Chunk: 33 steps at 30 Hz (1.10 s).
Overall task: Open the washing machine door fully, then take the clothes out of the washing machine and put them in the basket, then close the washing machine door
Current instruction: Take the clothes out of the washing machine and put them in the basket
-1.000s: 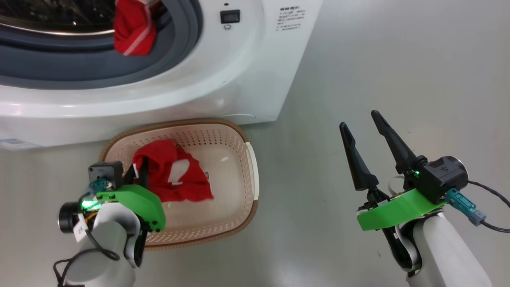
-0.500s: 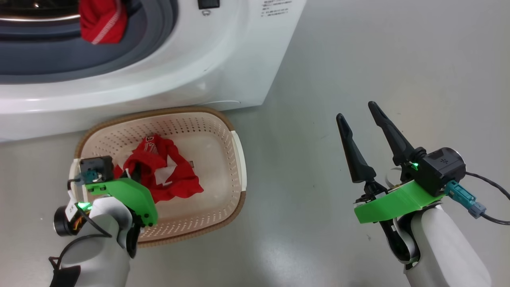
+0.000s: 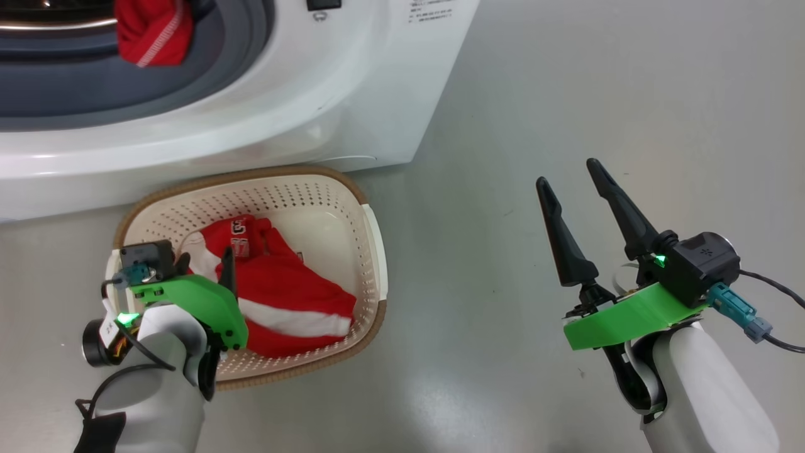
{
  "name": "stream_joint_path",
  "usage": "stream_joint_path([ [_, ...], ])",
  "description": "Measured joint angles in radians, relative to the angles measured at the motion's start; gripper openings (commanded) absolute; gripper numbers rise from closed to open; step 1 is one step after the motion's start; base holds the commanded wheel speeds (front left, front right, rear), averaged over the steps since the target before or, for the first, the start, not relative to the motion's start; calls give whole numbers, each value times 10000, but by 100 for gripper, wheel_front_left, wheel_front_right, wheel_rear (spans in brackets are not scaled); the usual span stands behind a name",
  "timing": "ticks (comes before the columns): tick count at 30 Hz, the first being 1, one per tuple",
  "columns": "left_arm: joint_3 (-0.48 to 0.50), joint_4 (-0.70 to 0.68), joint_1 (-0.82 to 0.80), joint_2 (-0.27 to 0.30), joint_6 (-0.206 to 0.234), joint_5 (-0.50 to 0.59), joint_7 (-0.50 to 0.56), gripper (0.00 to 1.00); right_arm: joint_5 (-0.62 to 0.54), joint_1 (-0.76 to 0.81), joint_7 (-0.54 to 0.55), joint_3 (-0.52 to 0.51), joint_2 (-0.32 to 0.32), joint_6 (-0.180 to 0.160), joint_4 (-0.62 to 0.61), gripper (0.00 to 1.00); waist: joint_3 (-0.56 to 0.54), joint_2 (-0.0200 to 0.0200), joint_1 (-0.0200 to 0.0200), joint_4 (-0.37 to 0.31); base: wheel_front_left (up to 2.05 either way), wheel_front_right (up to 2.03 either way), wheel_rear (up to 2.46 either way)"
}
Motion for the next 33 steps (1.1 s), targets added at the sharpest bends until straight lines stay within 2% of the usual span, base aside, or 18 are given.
stream_joint_path([
  [6, -69, -215, -5, -42, -27, 10, -309, 100, -8, 1, 0, -169, -2, 0, 71, 100, -268, 0, 0, 176, 0, 0, 0],
  [8, -6, -495, 8, -63, -182, -25, -374, 100, -21, 3, 0, -196, -2, 0, 84, 100, -395, 0, 0, 245, 0, 0, 0],
  [13, 458, -2740, 419, -6, -293, -19, -395, 100, -169, 39, 0, -439, 2, 0, 88, 100, -775, 0, 0, 434, 0, 0, 0],
  [16, 784, -4740, 1611, 117, -293, 654, -397, 100, -527, 52, 0, -616, 4, 0, 69, 100, -1140, 0, 0, 572, 0, 0, 0],
  [20, 1354, -6416, 2842, 67, -291, 1085, -397, 100, -715, 211, 0, -892, 0, 0, 77, 100, -1631, 0, 1, 734, 0, 0, 0],
  [33, 2320, -9135, 4908, -240, -238, 1745, -397, 100, -963, 990, 0, -1185, 12, 0, 96, 100, -2983, 0, 0, 969, 0, 0, 0],
])
